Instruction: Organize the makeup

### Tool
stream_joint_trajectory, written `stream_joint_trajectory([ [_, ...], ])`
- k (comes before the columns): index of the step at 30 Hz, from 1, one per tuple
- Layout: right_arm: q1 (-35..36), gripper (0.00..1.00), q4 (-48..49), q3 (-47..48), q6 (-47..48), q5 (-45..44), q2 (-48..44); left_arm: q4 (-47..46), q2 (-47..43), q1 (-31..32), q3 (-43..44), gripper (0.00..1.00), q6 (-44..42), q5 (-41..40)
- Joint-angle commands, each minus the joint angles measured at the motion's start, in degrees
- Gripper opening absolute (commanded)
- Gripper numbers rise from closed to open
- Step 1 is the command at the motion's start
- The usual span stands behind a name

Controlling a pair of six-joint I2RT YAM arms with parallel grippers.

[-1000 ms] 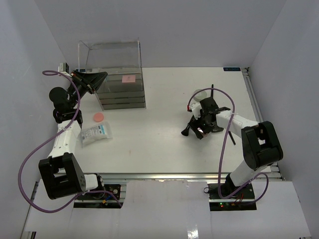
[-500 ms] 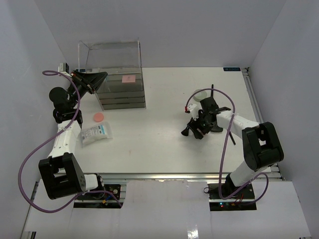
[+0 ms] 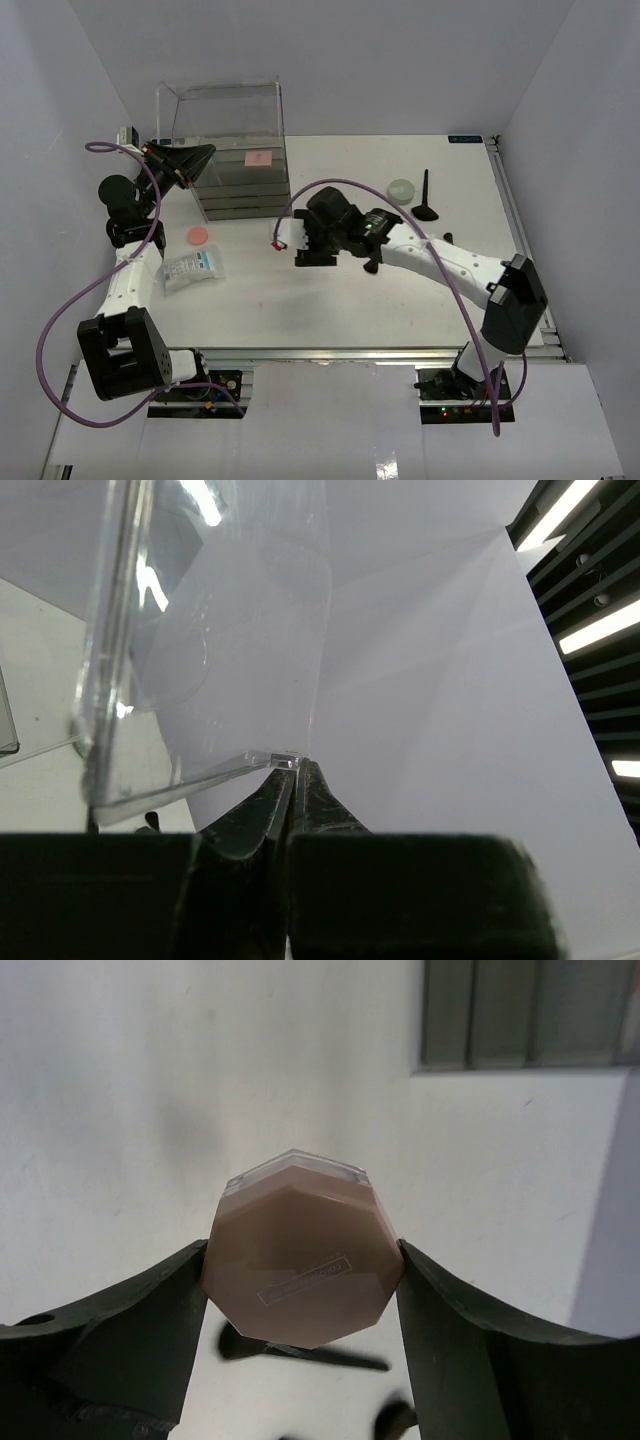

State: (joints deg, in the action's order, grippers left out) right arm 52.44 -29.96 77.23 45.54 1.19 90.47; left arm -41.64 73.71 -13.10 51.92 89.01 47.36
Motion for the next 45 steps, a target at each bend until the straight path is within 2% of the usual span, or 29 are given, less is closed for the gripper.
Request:
stream_joint_trajectory([
  [1, 6.59, 0.09, 7.51, 11.32, 9.53, -12.94, 8.67, -2.30, -1.59, 0.10, 1.36, 0.00, -0.01, -0.16],
  [5, 10.00, 0.10, 17.53, 17.92, 15.71, -19.93, 16.62, -2.06, -1.29, 0.18, 1.80, 0.00, 0.05, -0.03],
  [9, 10.15, 0.10, 27.36, 24.54, 21.01, -25.03, 24.55, -2.56, -1.29, 0.18, 2.12, 0.00, 0.63, -0.34],
  [17, 8.67, 0.10, 46.46, 31.35, 32.16, -27.88, 33.77, -3.34, -1.29, 0.18, 3.27, 0.00, 1.76, -0.42],
  [23, 6.00, 0.10, 47.78, 39.91, 32.94, -28.18, 39.51, -3.88, -1.54, 0.18, 4.13, 0.00, 2.38, -0.34],
  [29, 3.71, 0.10, 50.29, 43.67, 34.49, -28.79, 43.86, -4.15, -1.55, 0.27, 4.16, 0.00, 2.57, -0.34],
  [31, 2.96, 0.13, 49.81, 45.32, 34.53, -28.70, 45.11, -4.06, -1.47, 0.27, 4.08, 0.00, 2.57, -0.42],
  [35, 2.21, 0.51, 49.38, 46.52, 34.70, -28.51, 47.19, -3.97, -1.47, 0.29, 3.98, 0.00, 2.39, -0.42],
  [39, 2.14, 0.75, 48.90, 45.69, 34.55, -28.19, 47.26, -3.89, -1.48, 0.28, 4.07, 0.00, 2.32, -0.42],
  [45, 3.07, 0.90, 44.44, 44.75, 32.02, -27.30, 44.64, -3.62, -1.52, 0.36, 4.28, 0.00, 2.13, -0.34],
])
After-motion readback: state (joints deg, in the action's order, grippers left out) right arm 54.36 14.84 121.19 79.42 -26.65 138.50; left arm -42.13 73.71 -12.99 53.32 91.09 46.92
